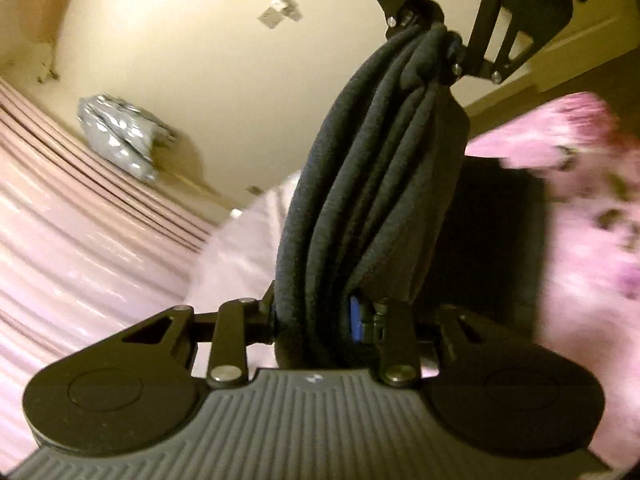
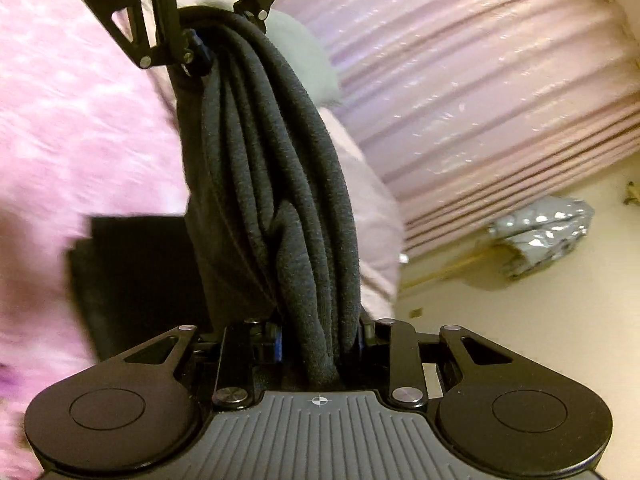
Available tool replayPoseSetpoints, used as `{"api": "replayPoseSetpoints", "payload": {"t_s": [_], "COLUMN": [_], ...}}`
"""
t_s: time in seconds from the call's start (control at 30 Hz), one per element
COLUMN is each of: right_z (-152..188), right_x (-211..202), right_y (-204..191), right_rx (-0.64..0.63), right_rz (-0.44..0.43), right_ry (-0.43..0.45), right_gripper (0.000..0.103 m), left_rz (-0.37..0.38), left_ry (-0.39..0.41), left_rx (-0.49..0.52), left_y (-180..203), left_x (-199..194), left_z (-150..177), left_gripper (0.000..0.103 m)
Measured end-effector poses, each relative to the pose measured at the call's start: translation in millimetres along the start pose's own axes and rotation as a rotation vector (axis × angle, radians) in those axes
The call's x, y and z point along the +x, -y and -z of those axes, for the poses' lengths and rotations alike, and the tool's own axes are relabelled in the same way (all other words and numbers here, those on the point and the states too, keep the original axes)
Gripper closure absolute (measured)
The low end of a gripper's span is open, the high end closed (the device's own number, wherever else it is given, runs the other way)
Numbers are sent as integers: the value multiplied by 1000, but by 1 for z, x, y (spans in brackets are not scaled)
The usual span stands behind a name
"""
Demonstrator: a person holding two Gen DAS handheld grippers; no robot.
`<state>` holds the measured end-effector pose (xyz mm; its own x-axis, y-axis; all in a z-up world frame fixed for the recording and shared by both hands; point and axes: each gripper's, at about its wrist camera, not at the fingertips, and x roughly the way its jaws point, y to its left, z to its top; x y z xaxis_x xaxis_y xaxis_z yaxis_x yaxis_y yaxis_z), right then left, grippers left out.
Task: Fold clothes
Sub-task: 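Lift the folded sweatshirt with both grippers and carry it over the clothes stack, then lower the sweatshirt onto the stack of folded clothes with both grippers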
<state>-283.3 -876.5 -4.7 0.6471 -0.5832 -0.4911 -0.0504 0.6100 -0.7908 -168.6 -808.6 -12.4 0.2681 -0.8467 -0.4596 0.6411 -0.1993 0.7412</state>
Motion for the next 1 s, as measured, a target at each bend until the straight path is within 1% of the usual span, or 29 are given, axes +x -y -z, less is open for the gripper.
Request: {"api": "replayPoseSetpoints", "payload": {"t_s": [0.03, 0.1, 0.13, 0.2, 0.23, 0.27, 0.3, 0.33, 0.37, 0.43, 0.5, 0.53, 0.57, 0.67, 0.7, 0.8, 0.83, 0.97, 1.0], "right_z": [9, 29, 41, 63, 73, 84, 93, 98, 102, 101, 101, 101, 103, 104, 105, 108, 110, 111, 111], "right_x": [14, 43, 58, 86, 95, 103, 109, 109, 109, 106, 104, 102, 99, 96, 100, 114, 118, 127, 129], "right_y": [2, 2, -12, -39, -56, -74, -88, -98, -103, -97, -94, -92, -89, -93, -97, -111, -116, -120, -122], "right_rx": [1, 5, 7, 4, -14, -32, -50, -66, -71, -42, -36, -39, -46, -37, -42, -67, -73, -32, -26], "right_rz": [4, -3, -42, -128, -191, -253, -297, -310, -320, -331, -342, -343, -340, -305, -306, -333, -339, -324, -320], "right_ry": [6, 11, -1, -28, -45, -62, -69, -60, -52, -43, -36, -31, -22, 16, 17, 5, 0, -2, -2], "right_gripper": [73, 73, 73, 73, 73, 73, 70, 67, 66, 66, 66, 66, 66, 66, 66, 66, 66, 66, 64], "left_rz": [-12, 13, 48, 149, 204, 239, 267, 263, 253, 248, 244, 230, 211, 160, 162, 201, 205, 203, 207], "left_ry": [-2, -28, -53, -132, -175, -204, -227, -235, -238, -238, -239, -241, -242, -246, -250, -275, -278, -279, -280], "left_rx": [16, 28, 33, 62, 81, 100, 120, 135, 132, 103, 107, 111, 114, 72, 61, 103, 107, 76, 77], "left_y": [5, 26, 42, 87, 109, 128, 147, 158, 163, 158, 150, 148, 146, 141, 144, 171, 175, 170, 170], "left_x": [21, 58, 76, 106, 118, 125, 131, 132, 132, 135, 134, 131, 127, 113, 111, 117, 118, 115, 114], "left_z": [0, 6, 12, 26, 34, 42, 50, 55, 58, 58, 58, 56, 54, 48, 48, 53, 53, 53, 52], "left_gripper": [74, 74, 74, 74, 74, 73, 73, 73, 73, 73, 74, 74, 75, 75, 75, 75, 75, 75, 74]}}
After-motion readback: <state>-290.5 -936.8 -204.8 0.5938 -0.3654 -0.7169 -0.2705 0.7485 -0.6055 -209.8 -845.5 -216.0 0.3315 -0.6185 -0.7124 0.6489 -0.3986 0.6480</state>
